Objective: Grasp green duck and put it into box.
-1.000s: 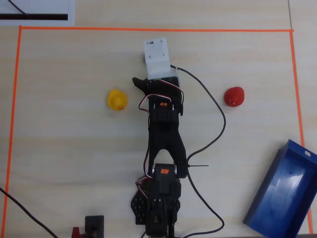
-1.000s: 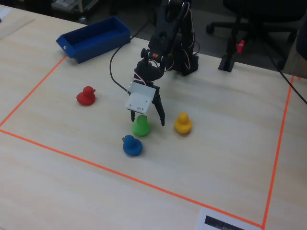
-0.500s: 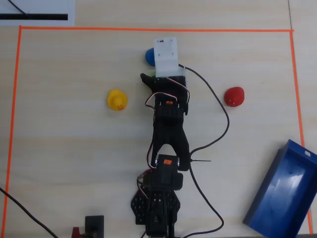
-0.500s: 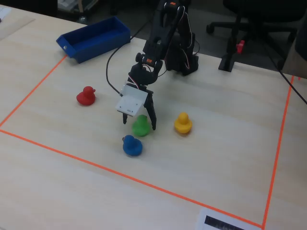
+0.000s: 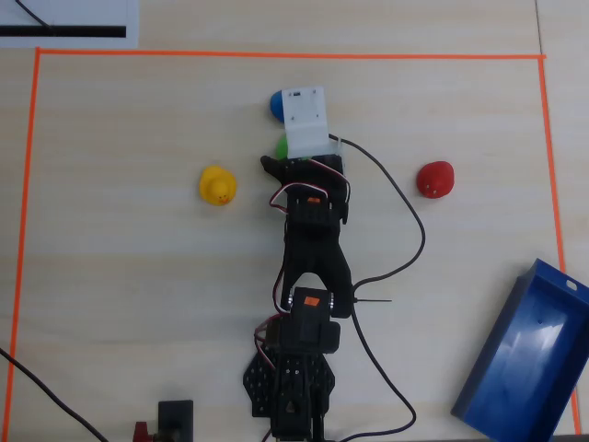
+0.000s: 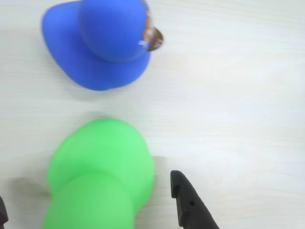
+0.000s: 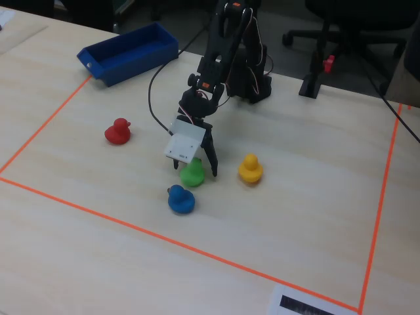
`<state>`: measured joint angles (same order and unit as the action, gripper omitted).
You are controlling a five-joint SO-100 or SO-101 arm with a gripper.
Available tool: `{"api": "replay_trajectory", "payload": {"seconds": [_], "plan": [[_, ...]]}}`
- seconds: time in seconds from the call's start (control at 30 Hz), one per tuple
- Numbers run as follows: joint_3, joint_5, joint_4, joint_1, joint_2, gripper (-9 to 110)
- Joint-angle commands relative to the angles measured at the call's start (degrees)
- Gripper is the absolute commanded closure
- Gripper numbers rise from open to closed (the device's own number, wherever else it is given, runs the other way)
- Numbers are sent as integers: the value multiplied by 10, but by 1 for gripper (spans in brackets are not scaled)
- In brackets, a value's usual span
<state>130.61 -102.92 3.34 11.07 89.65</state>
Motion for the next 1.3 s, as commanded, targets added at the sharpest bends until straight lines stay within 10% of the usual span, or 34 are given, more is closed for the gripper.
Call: {"api": "replay_trajectory", "payload": {"seconds": [0.0, 1.27], "plan": [[-14, 6, -2, -8, 22, 57], [-53, -45, 11, -13, 22, 101]]}}
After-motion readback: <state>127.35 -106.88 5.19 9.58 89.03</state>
